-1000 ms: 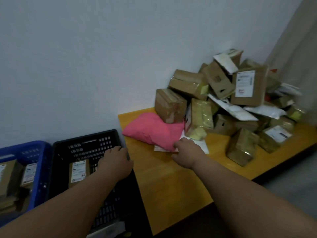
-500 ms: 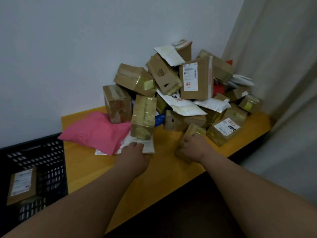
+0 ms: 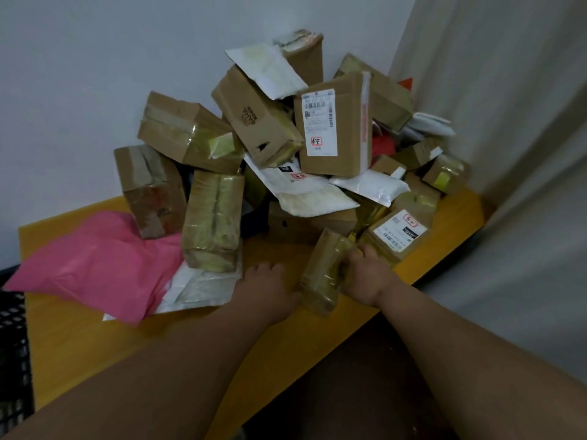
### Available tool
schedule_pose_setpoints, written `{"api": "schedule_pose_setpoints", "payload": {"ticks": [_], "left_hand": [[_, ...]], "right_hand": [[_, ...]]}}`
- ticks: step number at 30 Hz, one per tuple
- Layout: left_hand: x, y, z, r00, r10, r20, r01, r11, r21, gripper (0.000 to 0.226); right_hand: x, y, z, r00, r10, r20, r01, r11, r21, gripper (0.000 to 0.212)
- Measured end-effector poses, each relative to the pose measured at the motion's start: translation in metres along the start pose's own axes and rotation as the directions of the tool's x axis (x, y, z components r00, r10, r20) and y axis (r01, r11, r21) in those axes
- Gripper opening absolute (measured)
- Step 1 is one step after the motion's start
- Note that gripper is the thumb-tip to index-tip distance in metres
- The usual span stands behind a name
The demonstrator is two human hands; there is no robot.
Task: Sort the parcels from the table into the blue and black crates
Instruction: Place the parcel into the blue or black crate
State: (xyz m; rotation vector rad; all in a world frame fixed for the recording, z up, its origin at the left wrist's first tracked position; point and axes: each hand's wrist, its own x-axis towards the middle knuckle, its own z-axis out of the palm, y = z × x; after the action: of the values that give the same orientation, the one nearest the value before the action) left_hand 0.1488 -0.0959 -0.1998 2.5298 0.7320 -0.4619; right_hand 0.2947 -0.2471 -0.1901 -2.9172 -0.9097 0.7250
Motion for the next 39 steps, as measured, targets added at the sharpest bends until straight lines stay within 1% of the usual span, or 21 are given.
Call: {"api": "schedule_pose_setpoints", "payload": {"ticks": [3,5,8,11,13,15,17,18,19,20,21,22,23,24,26,28,31,33,35,37,39], "left_hand": [[0.014,0.014,0.005,0.997,0.037,0.063,-0.039,0.999,0.021,0.077],[0.02,0.024,0.01,0.992,0.053,0.112,-0.05,0.998,-0.031,0.087],[0.028,0.04,0.019,0.99,0.041,0.138,-0.029,0.996,-0.087,0.097],[0.034,0.053,0.034,0.996,-0.018,0.091,0.035,0.982,-0.188,0.101],[0.035,0.06,0.044,0.998,-0.064,0.005,0.063,0.966,-0.251,0.095],[0.031,0.067,0.049,0.99,-0.115,-0.079,0.09,0.959,-0.27,0.09],[0.024,0.067,0.051,0.975,-0.194,-0.11,0.152,0.938,-0.31,0.093],[0.019,0.066,0.051,0.964,-0.251,-0.091,0.2,0.904,-0.377,0.094],[0.015,0.064,0.05,0.949,-0.311,-0.048,0.244,0.824,-0.511,0.092],[0.009,0.063,0.047,0.932,-0.363,0.015,0.272,0.669,-0.692,0.085],[0.003,0.063,0.045,0.914,-0.396,0.088,0.277,0.45,-0.849,0.074],[-0.003,0.063,0.042,0.897,-0.415,0.156,0.272,0.237,-0.933,0.061],[-0.009,0.064,0.041,0.883,-0.425,0.198,0.26,0.091,-0.961,0.048],[-0.015,0.064,0.04,0.875,-0.433,0.216,0.245,0.013,-0.969,0.039],[-0.025,0.063,0.04,0.879,-0.422,0.222,0.212,-0.072,-0.975,0.031],[-0.037,0.067,0.038,0.896,-0.386,0.218,0.185,-0.123,-0.975,0.028],[-0.051,0.073,0.029,0.92,-0.327,0.216,0.155,-0.203,-0.967,0.024],[-0.058,0.075,0.025,0.933,-0.301,0.199,0.133,-0.226,-0.965,0.023],[-0.063,0.073,0.022,0.941,-0.285,0.182,0.119,-0.225,-0.967,0.027],[-0.069,0.071,0.019,0.948,-0.269,0.17,0.118,-0.2,-0.973,0.042],[-0.073,0.07,0.019,0.952,-0.267,0.152,0.104,-0.187,-0.977,0.05]], "right_hand": [[0.01,0.007,-0.001,1.0,-0.011,0.022,0.011,1.0,0.009,0.084],[0.017,0.012,-0.002,0.997,-0.035,0.068,0.035,0.999,0.001,0.088],[0.032,0.019,-0.005,0.986,-0.115,0.12,0.108,0.992,0.062,0.088],[0.044,0.023,-0.009,0.97,-0.216,0.111,0.205,0.973,0.107,0.081],[0.048,0.027,-0.01,0.956,-0.268,0.117,0.249,0.956,0.156,0.073],[0.049,0.033,-0.013,0.947,-0.295,0.125,0.264,0.94,0.218,0.064],[0.05,0.04,-0.018,0.948,-0.297,0.11,0.255,0.922,0.291,0.055],[0.049,0.045,-0.02,0.956,-0.275,0.102,0.229,0.918,0.324,0.052],[0.048,0.05,-0.022,0.965,-0.242,0.1,0.191,0.913,0.36,0.051],[0.048,0.054,-0.024,0.973,-0.207,0.104,0.15,0.905,0.398,0.051],[0.047,0.057,-0.026,0.977,-0.181,0.114,0.116,0.895,0.432,0.051],[0.047,0.059,-0.029,0.977,-0.169,0.129,0.093,0.885,0.456,0.052],[0.046,0.06,-0.031,0.975,-0.163,0.148,0.074,0.877,0.475,0.051],[0.044,0.059,-0.034,0.973,-0.161,0.166,0.058,0.867,0.496,0.051],[0.04,0.055,-0.04,0.968,-0.158,0.194,0.027,0.836,0.549,0.052],[0.035,0.05,-0.045,0.963,-0.165,0.213,-0.001,0.788,0.616,0.053],[0.026,0.039,-0.05,0.941,-0.217,0.261,-0.044,0.685,0.728,0.043],[0.02,0.034,-0.055,0.925,-0.257,0.281,-0.064,0.621,0.781,0.038],[0.016,0.033,-0.06,0.912,-0.289,0.291,-0.076,0.577,0.813,0.043],[0.012,0.033,-0.065,0.898,-0.315,0.306,-0.091,0.548,0.831,0.04],[0.008,0.035,-0.068,0.89,-0.323,0.323,-0.117,0.522,0.845,0.031]]}}
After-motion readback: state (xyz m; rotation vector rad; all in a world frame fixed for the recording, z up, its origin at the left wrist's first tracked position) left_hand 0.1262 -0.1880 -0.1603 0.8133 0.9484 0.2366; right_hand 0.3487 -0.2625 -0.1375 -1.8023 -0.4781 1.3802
